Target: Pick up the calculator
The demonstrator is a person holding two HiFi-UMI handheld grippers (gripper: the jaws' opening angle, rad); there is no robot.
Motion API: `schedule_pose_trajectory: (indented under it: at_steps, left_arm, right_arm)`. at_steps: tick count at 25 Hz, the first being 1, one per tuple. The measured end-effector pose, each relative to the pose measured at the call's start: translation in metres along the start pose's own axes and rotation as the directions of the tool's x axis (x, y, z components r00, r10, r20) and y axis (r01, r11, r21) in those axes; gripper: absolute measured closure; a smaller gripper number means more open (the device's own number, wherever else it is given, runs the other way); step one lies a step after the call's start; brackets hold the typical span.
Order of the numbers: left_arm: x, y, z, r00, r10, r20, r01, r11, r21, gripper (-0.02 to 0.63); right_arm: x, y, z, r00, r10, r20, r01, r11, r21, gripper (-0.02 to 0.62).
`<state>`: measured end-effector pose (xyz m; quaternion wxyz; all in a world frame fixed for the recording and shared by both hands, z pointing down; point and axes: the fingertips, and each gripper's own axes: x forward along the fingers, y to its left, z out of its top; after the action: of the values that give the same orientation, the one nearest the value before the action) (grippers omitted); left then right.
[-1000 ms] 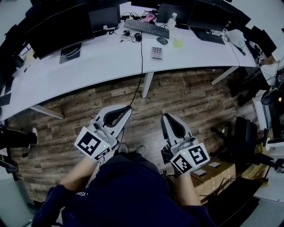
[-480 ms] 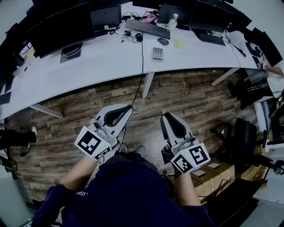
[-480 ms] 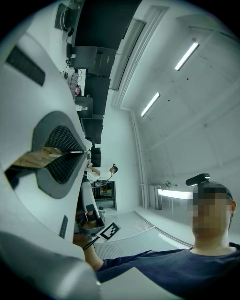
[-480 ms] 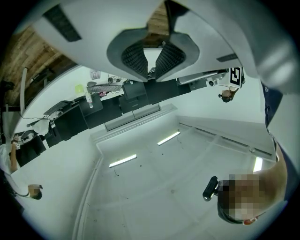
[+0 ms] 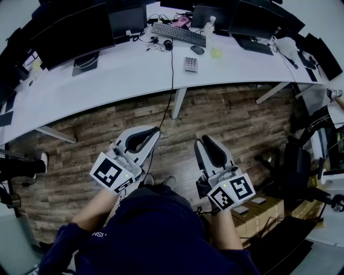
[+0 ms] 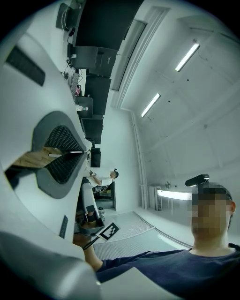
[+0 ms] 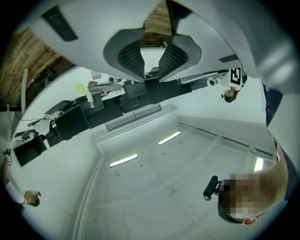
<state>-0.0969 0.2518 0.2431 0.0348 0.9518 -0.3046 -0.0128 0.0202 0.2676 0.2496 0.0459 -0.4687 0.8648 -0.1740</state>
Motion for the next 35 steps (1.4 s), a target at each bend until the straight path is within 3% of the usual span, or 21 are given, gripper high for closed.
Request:
schedule_pose_trajectory:
  at_steps: [20,35]
  left_arm:
    - [0.003,0.001,-0.002,1.0,0.012,-0.003,-0.012,1.0,-0.003,0.571]
    - [0.023,-0.015,-0.003,1.0,0.028,0.006,-0.028,1.0,0.003,0.571]
  right_arm:
    - [0.004,-0.006,-0.001,1.0,0.01,-0.009,-0.01,1.0,0.012,0.385]
    - [-0.01,-0.028,0.005,1.0,0.03,0.002,-0.03,0.999,0.023,0.337]
